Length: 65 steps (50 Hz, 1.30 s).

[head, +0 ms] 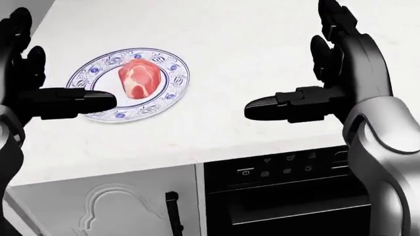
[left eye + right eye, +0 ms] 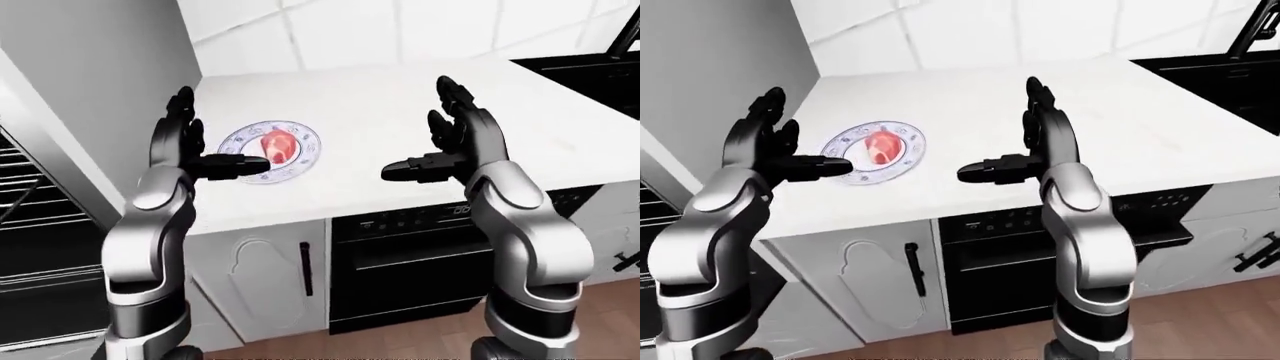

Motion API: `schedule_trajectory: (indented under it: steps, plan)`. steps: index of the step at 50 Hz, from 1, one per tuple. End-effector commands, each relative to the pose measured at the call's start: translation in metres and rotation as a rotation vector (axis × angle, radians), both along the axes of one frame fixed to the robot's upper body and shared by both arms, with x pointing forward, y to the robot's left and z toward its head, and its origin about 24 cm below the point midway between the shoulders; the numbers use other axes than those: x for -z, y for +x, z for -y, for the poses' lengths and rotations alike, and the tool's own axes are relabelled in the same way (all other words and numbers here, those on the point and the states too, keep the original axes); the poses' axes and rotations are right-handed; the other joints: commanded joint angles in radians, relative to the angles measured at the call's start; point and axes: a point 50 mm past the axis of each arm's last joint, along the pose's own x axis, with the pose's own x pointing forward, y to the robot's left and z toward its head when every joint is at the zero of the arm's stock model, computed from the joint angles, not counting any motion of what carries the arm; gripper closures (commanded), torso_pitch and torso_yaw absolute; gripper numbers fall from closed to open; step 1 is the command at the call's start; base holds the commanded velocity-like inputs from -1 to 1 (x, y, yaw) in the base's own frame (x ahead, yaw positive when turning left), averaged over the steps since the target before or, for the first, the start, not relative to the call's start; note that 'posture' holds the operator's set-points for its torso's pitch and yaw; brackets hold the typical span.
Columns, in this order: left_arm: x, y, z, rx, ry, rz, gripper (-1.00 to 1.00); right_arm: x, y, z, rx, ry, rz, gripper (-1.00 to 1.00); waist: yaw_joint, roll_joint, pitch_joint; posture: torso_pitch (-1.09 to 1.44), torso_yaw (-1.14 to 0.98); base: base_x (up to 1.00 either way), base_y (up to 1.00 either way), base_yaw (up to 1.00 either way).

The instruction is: Place the steak on the top rack of the oven.

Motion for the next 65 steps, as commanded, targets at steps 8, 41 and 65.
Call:
schedule_trajectory:
  steps: [8,41,65]
  plan:
    - [-0.021,-0.003,0.006,0.025,0.014,0.108,-1.0,-0.021,-0.005,0.001,0.01,-0.005,0.122,-1.0,0.003,-0.056,-0.004,0.0,0.0,0.0,0.0,0.0]
    - [-0.025,-0.004,0.008,0.028,0.012,0.116,-1.0,-0.032,-0.006,0.004,0.026,0.001,0.141,-1.0,0.001,-0.075,-0.029,0.0,0.0,0.04,0.0,0.0]
    - [-0.015,-0.008,0.005,0.031,0.006,0.109,-1.0,-0.031,-0.002,-0.003,0.015,-0.042,0.12,-1.0,0.0,-0.048,-0.015,0.0,0.0,0.0,0.0,0.39]
